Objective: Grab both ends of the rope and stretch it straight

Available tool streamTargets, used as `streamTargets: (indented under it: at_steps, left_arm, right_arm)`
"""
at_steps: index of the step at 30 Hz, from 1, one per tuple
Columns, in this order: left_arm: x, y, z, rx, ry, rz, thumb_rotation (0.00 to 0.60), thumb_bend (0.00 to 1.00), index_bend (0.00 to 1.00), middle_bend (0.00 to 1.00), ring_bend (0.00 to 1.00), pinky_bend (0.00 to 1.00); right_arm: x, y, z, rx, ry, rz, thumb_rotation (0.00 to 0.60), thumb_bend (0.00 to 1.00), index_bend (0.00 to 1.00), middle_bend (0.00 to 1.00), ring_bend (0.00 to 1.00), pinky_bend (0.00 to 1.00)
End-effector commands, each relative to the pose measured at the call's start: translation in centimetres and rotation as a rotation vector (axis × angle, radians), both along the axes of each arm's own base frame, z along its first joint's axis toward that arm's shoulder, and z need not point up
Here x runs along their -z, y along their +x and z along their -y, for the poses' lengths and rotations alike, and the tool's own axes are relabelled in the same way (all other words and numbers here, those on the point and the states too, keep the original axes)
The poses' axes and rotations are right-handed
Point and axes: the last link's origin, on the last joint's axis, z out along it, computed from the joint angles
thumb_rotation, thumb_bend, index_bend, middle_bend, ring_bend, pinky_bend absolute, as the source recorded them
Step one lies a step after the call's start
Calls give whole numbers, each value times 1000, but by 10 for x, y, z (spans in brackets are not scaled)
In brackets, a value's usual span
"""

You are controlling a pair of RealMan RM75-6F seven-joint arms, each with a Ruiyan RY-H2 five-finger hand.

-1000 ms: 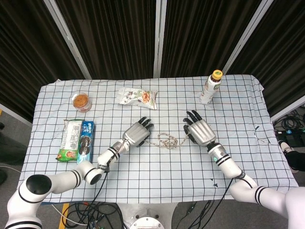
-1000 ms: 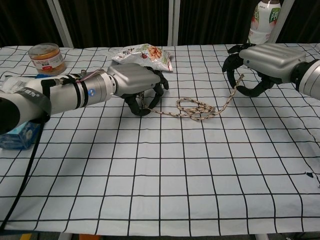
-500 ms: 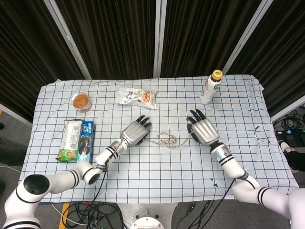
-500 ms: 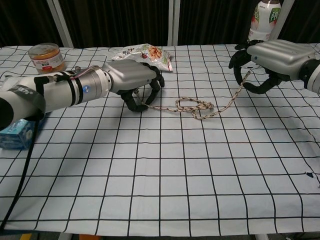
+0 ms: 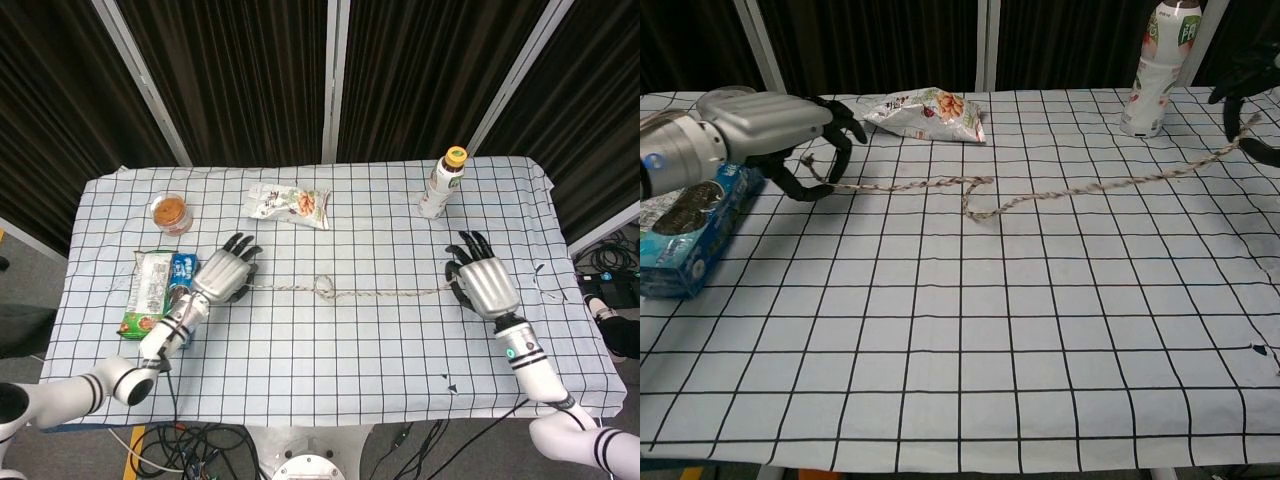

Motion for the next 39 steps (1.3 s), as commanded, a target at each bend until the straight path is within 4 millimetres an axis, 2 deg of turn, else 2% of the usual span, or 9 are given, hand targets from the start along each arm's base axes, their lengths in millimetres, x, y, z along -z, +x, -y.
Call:
streamTargets:
  at_steps: [1,6,15,21,29,32,35,39]
  left_arm:
    - [-14,-25,15,-32,14,-9,600,417,615,152,0,0]
    - [-19,-40,29,-57,24,5,600,417,615,152,0,0]
    - [-10,-42,33,-53,26,-7,600,417,615,152,0,0]
    - [-6,-41,32,-59,28,-7,600,417,615,152,0,0]
    - [1,-42,28,-69,27,-10,600,416,609,152,0,0]
    - [4,-42,28,-68,28,-12,600,409,573,152,0,0]
    - [6,-42,29,-64,29,-17,600,374,501,151,0,0]
    - [7,-42,30,-63,42,-9,600,286,405,150,0,0]
  right_arm:
    - [-16,-22,-15,71,-37,-6,600,502,661,240,0,0]
    - [-28,-44,-24,138,-79,-2,600,502,661,239,0,0]
    - [-33,-75,-28,211,-115,-2,600,503,661,238,0,0]
    - [-23,-88,-28,244,-98,17,600,503,661,236,0,0]
    - [-1,-101,-26,275,-71,46,600,503,659,229,0,0]
    - [10,-106,-27,291,-53,48,600,501,620,208,0,0]
    - [17,-110,-27,310,-39,60,600,466,518,176,0,0]
    - [23,-113,-30,325,-21,80,600,326,341,140,0,0]
